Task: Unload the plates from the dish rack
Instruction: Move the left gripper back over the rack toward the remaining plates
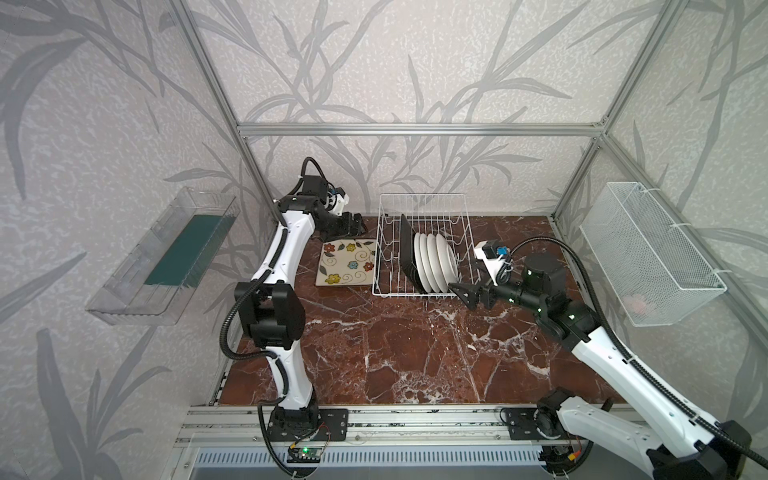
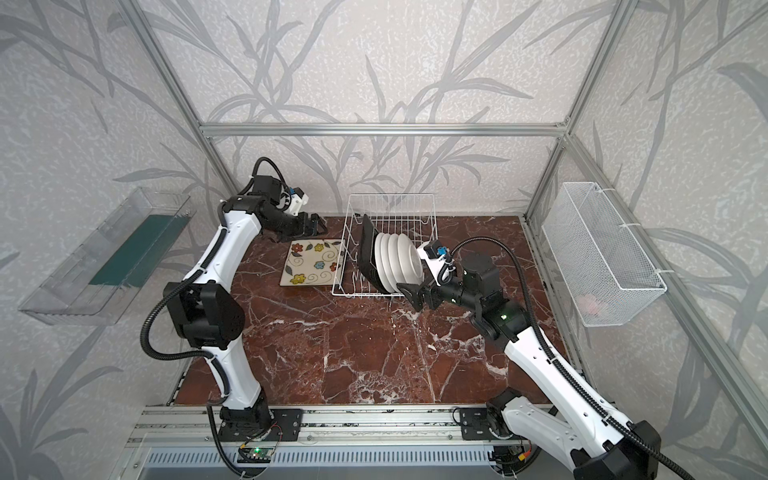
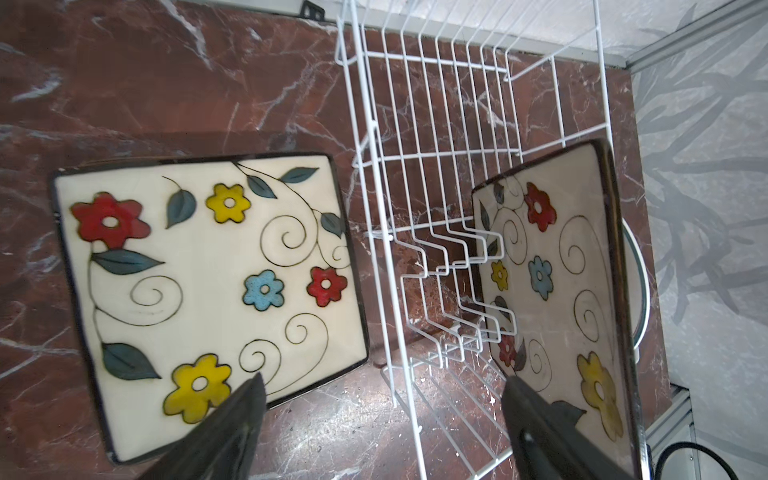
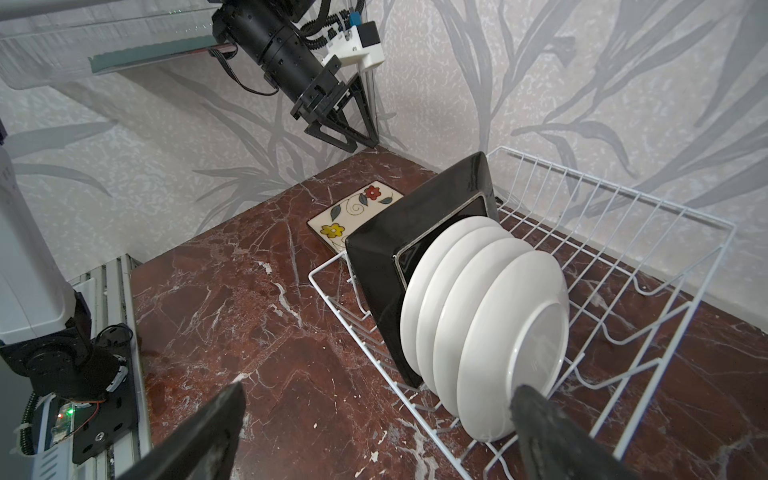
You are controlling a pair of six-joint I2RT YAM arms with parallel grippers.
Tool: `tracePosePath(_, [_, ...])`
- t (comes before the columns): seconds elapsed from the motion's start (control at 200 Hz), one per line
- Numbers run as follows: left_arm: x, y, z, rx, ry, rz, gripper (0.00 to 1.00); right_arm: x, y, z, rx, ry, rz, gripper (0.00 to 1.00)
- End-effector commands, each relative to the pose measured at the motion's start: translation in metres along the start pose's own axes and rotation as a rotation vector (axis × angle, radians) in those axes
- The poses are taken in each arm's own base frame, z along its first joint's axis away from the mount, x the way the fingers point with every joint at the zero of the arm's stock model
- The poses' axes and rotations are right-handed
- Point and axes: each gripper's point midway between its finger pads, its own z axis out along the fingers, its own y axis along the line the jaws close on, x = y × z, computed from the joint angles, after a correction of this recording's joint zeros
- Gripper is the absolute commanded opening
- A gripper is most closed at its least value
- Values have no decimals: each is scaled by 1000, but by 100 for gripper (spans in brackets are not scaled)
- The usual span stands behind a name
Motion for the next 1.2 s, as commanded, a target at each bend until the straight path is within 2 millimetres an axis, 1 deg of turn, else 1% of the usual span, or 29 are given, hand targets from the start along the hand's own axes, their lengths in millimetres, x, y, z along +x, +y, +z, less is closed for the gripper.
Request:
tracePosePath(0.0, [-7,-34,-26,-5,-97,74,90,-6,-3,-5,34,-40,-27,99])
tracePosePath(0.115, [-4,-52,-25,-13,-128,121,90,-2,-7,-7,65,-43,-27,99])
tracePosePath(0.235, [0,-66,-25,-35,-151,156,91,2,-11,-10,92,-41,-26,99])
tracePosePath(0.345, [3,-82,-22,-16,-165,177,90,5,-15,-13,119,-47,-19,99])
tracePosePath(0.51, [14,-102,-10,-20,-143,229,89,6,-18,-16,144,-52,-3,99])
tracePosePath(0.62, [17,-107,-2,-57,-120,250,89,7,-19,-17,154,-52,12,99])
tracePosePath(0.77, [24,-121,12,-43,-85,252,86,9,-20,-19,165,-47,18,99])
tracePosePath(0.87, [29,-124,21,-67,-66,254,84,11,-21,-19,172,-36,23,99])
tracePosePath(0.96, [33,-119,31,-111,-48,247,81,12,-22,-20,176,-34,19,99])
tracePosePath(1.08, [37,-117,41,-127,-30,216,75,12,-22,-21,182,-32,20,99])
tracePosePath(1.195, [39,-117,50,-123,-18,199,67,13,-23,-21,184,-33,16,99])
